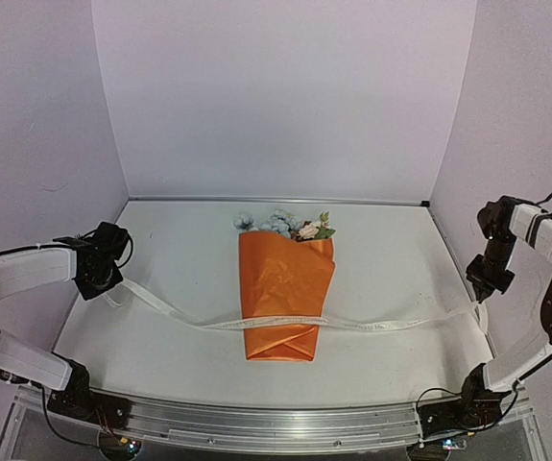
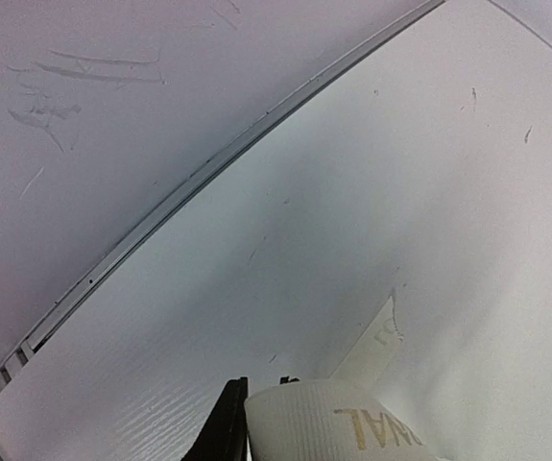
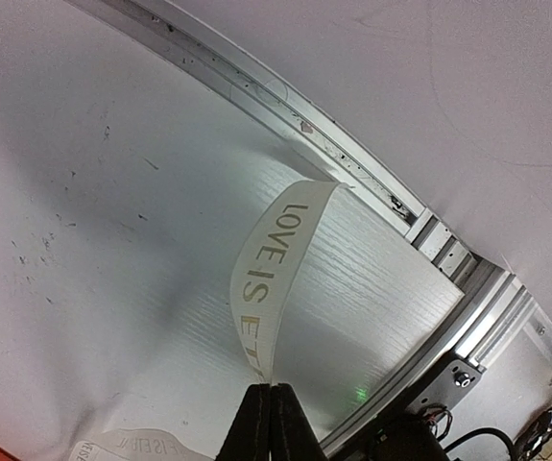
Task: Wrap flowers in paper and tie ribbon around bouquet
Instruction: Place the ribbon on the folded bouquet.
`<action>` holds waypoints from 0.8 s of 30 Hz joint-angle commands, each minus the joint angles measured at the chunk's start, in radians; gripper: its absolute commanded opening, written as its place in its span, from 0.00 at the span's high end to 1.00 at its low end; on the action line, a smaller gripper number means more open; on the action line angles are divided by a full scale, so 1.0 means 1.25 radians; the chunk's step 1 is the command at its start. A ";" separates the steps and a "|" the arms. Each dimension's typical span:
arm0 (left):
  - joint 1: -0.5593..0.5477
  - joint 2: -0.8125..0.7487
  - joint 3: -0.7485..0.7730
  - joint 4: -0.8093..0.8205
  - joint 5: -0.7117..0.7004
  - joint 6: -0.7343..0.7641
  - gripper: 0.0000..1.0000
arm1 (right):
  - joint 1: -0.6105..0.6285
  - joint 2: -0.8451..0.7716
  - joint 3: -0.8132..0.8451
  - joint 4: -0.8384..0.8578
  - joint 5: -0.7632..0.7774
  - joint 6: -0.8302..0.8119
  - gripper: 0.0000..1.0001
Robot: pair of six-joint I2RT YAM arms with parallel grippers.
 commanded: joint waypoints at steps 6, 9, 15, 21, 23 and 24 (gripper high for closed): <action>0.056 -0.052 0.035 -0.075 -0.024 -0.025 0.94 | -0.009 -0.018 -0.003 -0.037 -0.010 -0.009 1.00; 0.057 -0.089 0.039 -0.101 -0.054 -0.041 0.90 | -0.009 -0.012 0.014 -0.048 -0.010 -0.013 1.00; 0.058 -0.193 -0.030 -0.097 -0.014 -0.076 0.53 | -0.013 0.006 0.039 -0.082 -0.007 -0.037 0.98; 0.058 -0.242 -0.003 -0.059 0.022 -0.014 0.11 | -0.014 -0.007 0.032 -0.085 -0.052 -0.032 0.43; 0.058 -0.247 0.019 -0.008 0.072 0.053 0.05 | -0.013 -0.023 0.034 -0.081 -0.093 -0.029 0.33; 0.057 -0.242 0.035 0.008 0.093 0.082 0.04 | -0.010 -0.029 0.039 -0.076 -0.123 -0.028 0.29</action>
